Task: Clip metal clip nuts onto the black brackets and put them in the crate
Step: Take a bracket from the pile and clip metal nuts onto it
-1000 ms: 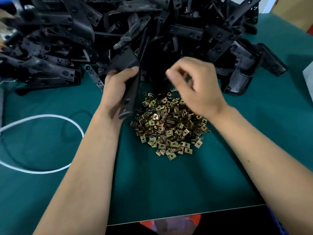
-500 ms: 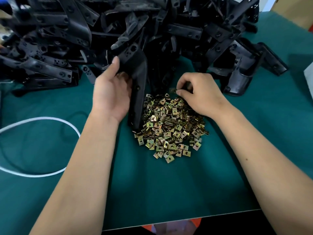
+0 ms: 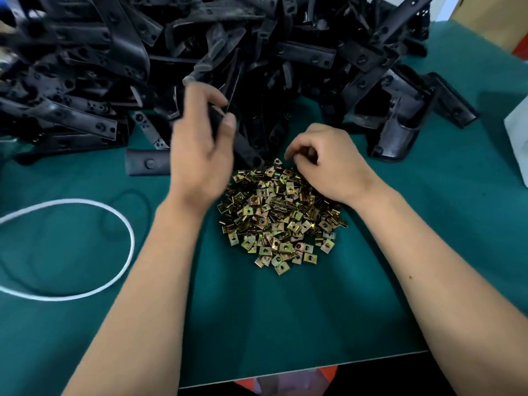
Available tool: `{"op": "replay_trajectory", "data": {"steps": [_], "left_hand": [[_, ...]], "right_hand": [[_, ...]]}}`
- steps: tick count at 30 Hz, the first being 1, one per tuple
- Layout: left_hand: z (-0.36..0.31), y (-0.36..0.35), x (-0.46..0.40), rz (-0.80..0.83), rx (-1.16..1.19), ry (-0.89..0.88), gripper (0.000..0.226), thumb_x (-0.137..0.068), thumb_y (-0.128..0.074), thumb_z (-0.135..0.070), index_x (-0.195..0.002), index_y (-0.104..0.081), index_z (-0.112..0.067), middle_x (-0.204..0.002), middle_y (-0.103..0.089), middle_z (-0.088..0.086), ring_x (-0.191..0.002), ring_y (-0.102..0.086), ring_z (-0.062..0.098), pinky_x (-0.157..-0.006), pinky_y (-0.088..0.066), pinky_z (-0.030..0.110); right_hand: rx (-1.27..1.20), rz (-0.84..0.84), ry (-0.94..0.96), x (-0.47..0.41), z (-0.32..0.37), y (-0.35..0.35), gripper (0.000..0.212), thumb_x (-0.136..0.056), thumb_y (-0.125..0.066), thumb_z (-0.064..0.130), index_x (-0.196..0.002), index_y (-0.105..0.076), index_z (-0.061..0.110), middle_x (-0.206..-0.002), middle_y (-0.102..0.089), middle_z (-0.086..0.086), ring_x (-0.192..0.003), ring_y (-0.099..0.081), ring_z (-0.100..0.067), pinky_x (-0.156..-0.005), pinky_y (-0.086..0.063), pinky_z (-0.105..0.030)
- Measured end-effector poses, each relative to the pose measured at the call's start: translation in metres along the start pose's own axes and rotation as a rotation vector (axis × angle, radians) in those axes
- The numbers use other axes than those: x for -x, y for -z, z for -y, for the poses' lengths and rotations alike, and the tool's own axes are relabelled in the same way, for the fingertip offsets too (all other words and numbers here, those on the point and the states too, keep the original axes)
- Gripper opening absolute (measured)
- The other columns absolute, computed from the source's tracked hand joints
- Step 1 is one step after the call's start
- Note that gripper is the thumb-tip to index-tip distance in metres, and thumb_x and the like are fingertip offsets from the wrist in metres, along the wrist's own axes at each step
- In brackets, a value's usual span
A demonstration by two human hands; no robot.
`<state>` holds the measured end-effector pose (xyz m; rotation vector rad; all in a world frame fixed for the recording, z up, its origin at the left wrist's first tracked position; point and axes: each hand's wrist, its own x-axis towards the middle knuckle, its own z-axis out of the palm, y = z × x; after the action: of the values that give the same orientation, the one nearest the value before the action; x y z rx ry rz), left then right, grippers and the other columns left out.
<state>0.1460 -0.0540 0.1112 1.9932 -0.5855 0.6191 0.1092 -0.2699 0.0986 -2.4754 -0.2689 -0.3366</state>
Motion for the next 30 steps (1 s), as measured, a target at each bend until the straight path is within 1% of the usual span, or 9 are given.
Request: {"op": "replay_trajectory", "data": {"steps": [6, 11, 14, 16, 18, 20, 22, 25, 30], "left_hand": [[-0.009, -0.022, 0.006, -0.007, -0.29, 0.001, 0.039, -0.107, -0.047, -0.028, -0.135, -0.044, -0.001, -0.101, -0.064, 0.01, -0.095, -0.059, 0.032, -0.083, -0.047, 0.048], [-0.019, -0.029, 0.015, -0.093, -0.437, 0.23, 0.066, -0.102, -0.05, -0.052, -0.146, -0.034, -0.005, -0.092, -0.059, 0.003, -0.102, -0.059, 0.038, -0.093, -0.043, 0.051], [-0.018, -0.034, 0.016, -0.085, -0.284, 0.238, 0.06, -0.1, -0.061, -0.041, -0.14, -0.035, -0.006, -0.08, -0.056, -0.008, -0.08, -0.061, 0.033, -0.08, -0.05, 0.047], [-0.017, -0.034, 0.015, -0.089, -0.17, 0.227, 0.056, -0.098, -0.065, -0.032, -0.14, -0.036, -0.008, -0.079, -0.05, -0.021, -0.072, -0.055, 0.017, -0.07, -0.043, 0.032], [-0.014, -0.031, 0.013, -0.039, -0.075, 0.212, 0.054, -0.097, -0.065, -0.024, -0.143, -0.039, -0.015, -0.08, -0.055, -0.019, -0.071, -0.053, 0.01, -0.066, -0.039, 0.025], [-0.013, -0.028, 0.011, 0.044, 0.004, 0.184, 0.048, -0.095, -0.062, -0.017, -0.14, -0.048, -0.024, -0.087, -0.063, -0.013, -0.08, -0.06, 0.008, -0.08, -0.049, 0.028], [-0.012, -0.027, 0.009, 0.096, -0.003, 0.113, 0.034, -0.094, -0.059, -0.013, -0.125, -0.065, -0.025, -0.094, -0.068, -0.011, -0.096, -0.064, 0.012, -0.098, -0.049, 0.045], [-0.012, -0.027, 0.008, 0.117, -0.017, 0.046, 0.016, -0.094, -0.066, -0.023, -0.104, -0.078, -0.024, -0.097, -0.072, -0.01, -0.103, -0.064, 0.016, -0.098, -0.044, 0.057], [-0.014, -0.023, 0.009, 0.137, -0.003, 0.042, 0.021, -0.086, -0.08, -0.037, -0.101, -0.079, -0.022, -0.097, -0.068, -0.012, -0.102, -0.063, 0.017, -0.096, -0.045, 0.059]], "right_hand": [[-0.046, -0.053, -0.046, 0.0, -0.005, 0.002, 0.01, -0.09, -0.078, 0.013, -0.093, -0.079, 0.023, -0.081, -0.068, 0.017, -0.077, -0.065, 0.0, -0.077, -0.051, -0.016], [-0.334, -0.213, -0.13, 0.0, -0.004, 0.0, 0.007, -0.091, -0.075, 0.009, -0.086, -0.074, 0.013, -0.069, -0.069, 0.005, -0.047, -0.065, -0.012, -0.05, -0.047, -0.017], [-0.44, -0.241, -0.15, 0.0, -0.001, -0.001, 0.007, -0.093, -0.074, 0.011, -0.087, -0.074, 0.014, -0.068, -0.068, 0.006, -0.04, -0.06, -0.013, -0.041, -0.041, -0.016], [-0.466, -0.23, -0.163, 0.0, 0.0, -0.003, 0.007, -0.095, -0.072, 0.011, -0.089, -0.074, 0.015, -0.074, -0.069, 0.003, -0.041, -0.06, -0.015, -0.039, -0.042, -0.02], [-0.562, -0.207, -0.18, 0.0, 0.003, -0.005, 0.007, -0.098, -0.068, 0.007, -0.095, -0.073, 0.011, -0.081, -0.07, -0.002, -0.046, -0.065, -0.02, -0.041, -0.046, -0.024], [-0.786, -0.183, -0.205, 0.0, 0.007, -0.006, 0.011, -0.099, -0.063, 0.001, -0.103, -0.072, 0.006, -0.091, -0.068, -0.009, -0.059, -0.072, -0.025, -0.05, -0.055, -0.025], [-1.012, -0.154, -0.229, 0.0, 0.012, -0.006, 0.016, -0.1, -0.061, -0.004, -0.111, -0.07, 0.002, -0.094, -0.069, -0.008, -0.073, -0.077, -0.029, -0.061, -0.06, -0.024], [-1.096, -0.163, -0.213, 0.001, 0.016, -0.008, 0.016, -0.097, -0.063, -0.005, -0.11, -0.071, 0.001, -0.089, -0.072, -0.007, -0.073, -0.077, -0.027, -0.057, -0.058, -0.023], [-0.953, -0.206, -0.217, 0.002, 0.012, -0.006, 0.014, -0.089, -0.078, 0.002, -0.102, -0.074, 0.004, -0.084, -0.077, -0.013, -0.061, -0.072, -0.023, -0.043, -0.046, -0.023]]}}
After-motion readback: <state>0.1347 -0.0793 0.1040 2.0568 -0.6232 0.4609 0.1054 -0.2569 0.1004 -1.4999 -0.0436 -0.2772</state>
